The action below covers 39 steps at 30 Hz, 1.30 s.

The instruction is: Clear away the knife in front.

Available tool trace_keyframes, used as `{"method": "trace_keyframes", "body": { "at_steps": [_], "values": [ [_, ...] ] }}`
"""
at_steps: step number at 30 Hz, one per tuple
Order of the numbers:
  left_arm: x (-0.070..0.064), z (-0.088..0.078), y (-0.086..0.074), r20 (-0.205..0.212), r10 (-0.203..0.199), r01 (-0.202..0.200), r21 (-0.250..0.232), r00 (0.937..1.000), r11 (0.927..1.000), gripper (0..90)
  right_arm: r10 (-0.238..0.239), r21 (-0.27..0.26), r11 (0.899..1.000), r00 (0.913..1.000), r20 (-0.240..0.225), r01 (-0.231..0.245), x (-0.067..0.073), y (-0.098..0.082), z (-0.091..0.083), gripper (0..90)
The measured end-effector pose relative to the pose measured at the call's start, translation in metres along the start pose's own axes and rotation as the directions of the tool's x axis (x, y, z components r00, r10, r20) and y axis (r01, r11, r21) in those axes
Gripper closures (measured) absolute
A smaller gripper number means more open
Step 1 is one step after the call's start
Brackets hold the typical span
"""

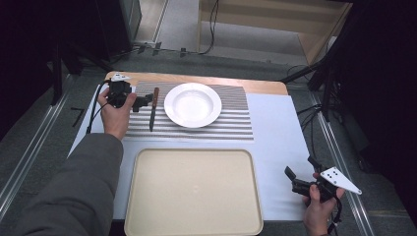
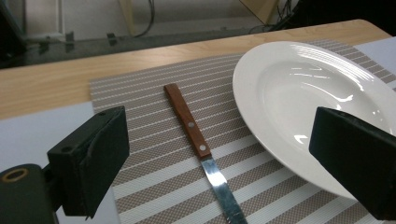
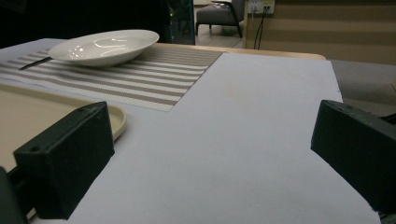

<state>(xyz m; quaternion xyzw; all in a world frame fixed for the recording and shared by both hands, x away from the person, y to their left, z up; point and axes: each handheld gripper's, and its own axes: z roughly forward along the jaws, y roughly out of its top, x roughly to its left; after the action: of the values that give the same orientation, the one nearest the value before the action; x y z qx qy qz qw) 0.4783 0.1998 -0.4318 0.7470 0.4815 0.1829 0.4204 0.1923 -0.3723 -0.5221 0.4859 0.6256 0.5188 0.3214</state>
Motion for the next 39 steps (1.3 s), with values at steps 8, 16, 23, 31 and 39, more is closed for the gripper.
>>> {"method": "trace_keyframes", "body": {
  "at_steps": [8,16,23,31,39],
  "values": [
    [-0.001,0.031,0.006,-0.034,-0.017,0.021,0.113,0.9993,0.9934,20.5,0.000,0.001,1.000,1.0000,0.000,0.000,0.000,0.000,0.000,0.0],
    [0.005,0.051,0.011,-0.079,-0.063,0.079,0.214,0.9949,0.9737,45.2,-0.001,0.002,1.000,1.0000,-0.001,0.001,0.000,0.000,0.001,0.0],
    [0.004,0.068,0.015,-0.096,-0.100,0.123,0.279,0.9903,0.9525,59.5,-0.005,0.004,1.000,1.0000,0.000,0.005,0.000,0.000,0.001,0.0],
    [0.001,0.082,0.010,-0.130,-0.094,0.134,0.345,0.9870,0.9288,64.8,-0.011,0.004,1.000,0.9999,-0.001,0.011,0.000,0.000,0.002,0.0],
    [-0.005,0.089,0.005,-0.152,-0.050,0.106,0.382,0.9871,0.9181,69.6,-0.010,0.005,1.000,0.9999,0.001,0.010,0.000,0.000,0.002,0.0]
  ]
}}
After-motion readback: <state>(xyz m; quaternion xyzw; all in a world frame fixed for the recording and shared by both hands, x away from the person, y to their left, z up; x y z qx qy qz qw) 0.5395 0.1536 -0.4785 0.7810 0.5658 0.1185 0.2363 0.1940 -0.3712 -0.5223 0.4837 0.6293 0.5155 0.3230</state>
